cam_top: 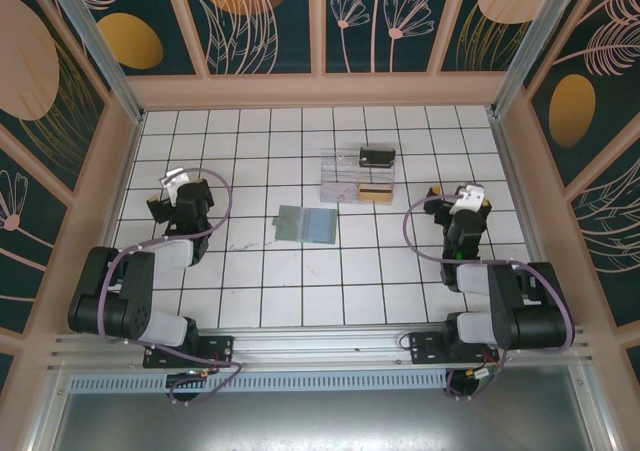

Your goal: Take the credit cards out of the card holder

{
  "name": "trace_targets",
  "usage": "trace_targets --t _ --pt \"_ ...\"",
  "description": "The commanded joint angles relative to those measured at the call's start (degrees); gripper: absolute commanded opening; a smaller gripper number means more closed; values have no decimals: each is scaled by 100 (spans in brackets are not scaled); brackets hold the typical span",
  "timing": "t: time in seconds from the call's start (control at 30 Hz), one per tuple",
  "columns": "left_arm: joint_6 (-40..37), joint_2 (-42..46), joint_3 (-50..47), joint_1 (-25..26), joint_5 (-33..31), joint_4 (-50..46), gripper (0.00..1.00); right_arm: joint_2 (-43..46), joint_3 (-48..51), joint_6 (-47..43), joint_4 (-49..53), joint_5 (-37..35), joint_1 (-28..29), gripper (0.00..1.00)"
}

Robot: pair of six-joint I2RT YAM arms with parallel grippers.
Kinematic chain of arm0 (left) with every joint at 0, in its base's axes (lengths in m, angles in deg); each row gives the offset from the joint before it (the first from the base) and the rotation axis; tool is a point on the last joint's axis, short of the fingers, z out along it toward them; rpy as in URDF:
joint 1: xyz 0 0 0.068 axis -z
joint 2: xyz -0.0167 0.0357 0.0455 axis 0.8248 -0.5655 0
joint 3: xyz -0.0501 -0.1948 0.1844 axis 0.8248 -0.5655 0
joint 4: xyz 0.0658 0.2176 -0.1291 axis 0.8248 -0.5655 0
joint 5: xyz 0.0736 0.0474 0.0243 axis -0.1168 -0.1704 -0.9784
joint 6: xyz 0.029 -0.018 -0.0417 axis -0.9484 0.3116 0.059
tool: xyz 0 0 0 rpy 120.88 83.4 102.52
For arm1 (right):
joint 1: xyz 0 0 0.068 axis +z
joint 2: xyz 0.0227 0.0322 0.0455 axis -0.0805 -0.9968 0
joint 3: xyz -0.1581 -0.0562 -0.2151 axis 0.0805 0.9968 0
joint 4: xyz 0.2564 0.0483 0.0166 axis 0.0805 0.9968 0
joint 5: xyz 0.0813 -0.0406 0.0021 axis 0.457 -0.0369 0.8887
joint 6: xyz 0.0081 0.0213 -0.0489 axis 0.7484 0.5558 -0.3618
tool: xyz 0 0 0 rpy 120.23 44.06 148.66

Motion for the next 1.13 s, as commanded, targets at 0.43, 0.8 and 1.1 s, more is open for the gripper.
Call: trace_targets --t 0.43,0.8,1.1 --pt "-503 -402 -1462 -371 1755 3995 99 -1058 -222 -34 -1166 775 -243 99" --pt "-510 -351 -1411 -372 1723 3831 99 -1057 -269 10 -1043 870 -303 99" --pt "-512 -366 -1411 -376 1740 3842 99 -1051 -373 8 -855 1355 -454 99"
